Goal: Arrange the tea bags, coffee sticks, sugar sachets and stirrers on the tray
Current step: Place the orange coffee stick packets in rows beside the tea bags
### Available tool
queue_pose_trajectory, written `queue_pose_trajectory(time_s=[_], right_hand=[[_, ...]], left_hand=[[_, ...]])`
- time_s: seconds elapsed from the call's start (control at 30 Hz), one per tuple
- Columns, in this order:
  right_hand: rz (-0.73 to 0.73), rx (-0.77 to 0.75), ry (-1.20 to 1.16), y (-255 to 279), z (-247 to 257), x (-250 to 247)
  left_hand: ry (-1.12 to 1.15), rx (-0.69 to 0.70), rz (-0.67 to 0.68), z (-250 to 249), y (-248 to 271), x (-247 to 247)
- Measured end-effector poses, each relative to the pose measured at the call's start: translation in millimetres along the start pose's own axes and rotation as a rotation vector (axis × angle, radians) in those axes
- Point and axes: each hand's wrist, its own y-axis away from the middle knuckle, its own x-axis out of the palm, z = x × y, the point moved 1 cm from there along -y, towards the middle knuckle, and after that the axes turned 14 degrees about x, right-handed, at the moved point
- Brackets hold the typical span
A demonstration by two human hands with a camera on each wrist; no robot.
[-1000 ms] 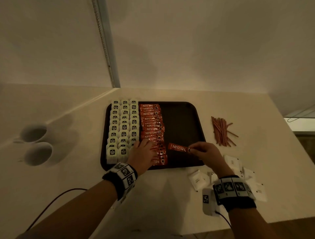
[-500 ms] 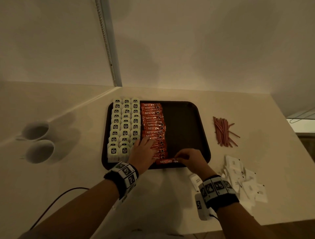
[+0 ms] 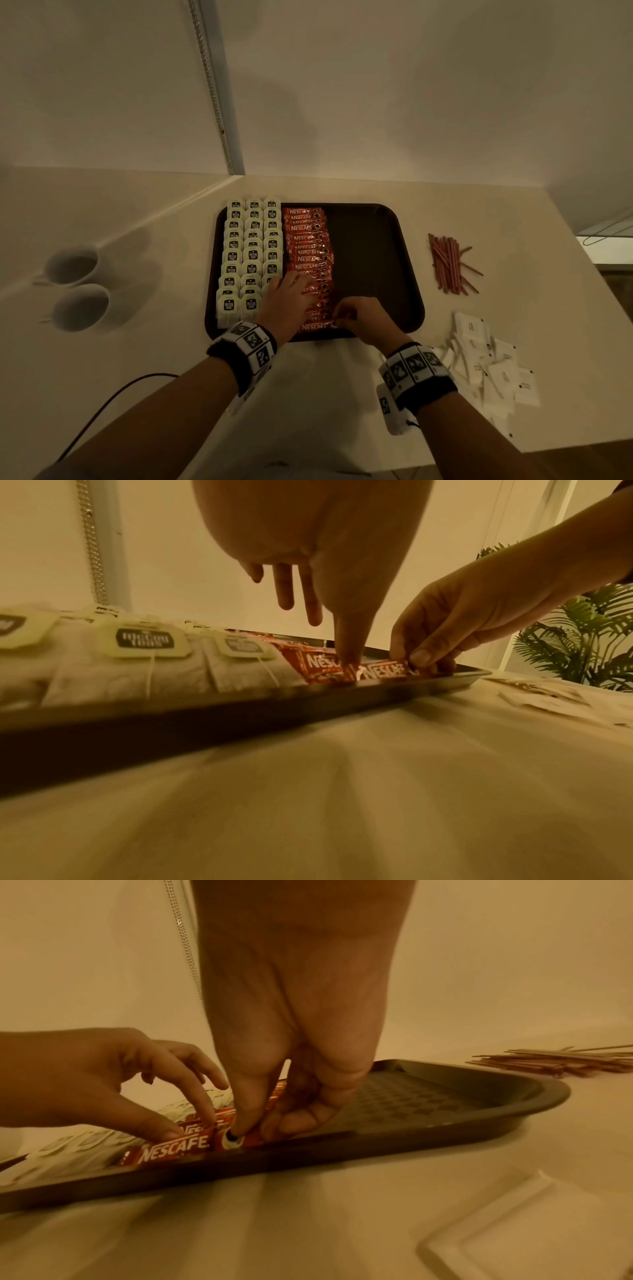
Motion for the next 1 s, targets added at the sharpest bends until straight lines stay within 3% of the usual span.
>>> queue_pose_trajectory(time_s=[0.27,0.37,0.6,1.0], right_hand=[[-0.086,0.036,-0.064,-6,-2,2],[-0.218,-0.044,-0.092,-10,0,-3],[-0.152,-0.067,0.076,-19,14,12],[-0.158,-0.050,-0.004,-22,14,7]], left_hand=[[0.149,-0.193,-0.161,21,20,-10],[0.137,-0.157,-0.052,17,29,-12],[0.058,-0.116,0.343,1,24,-1],[0.076,-0.116,0.354,2,21,2]])
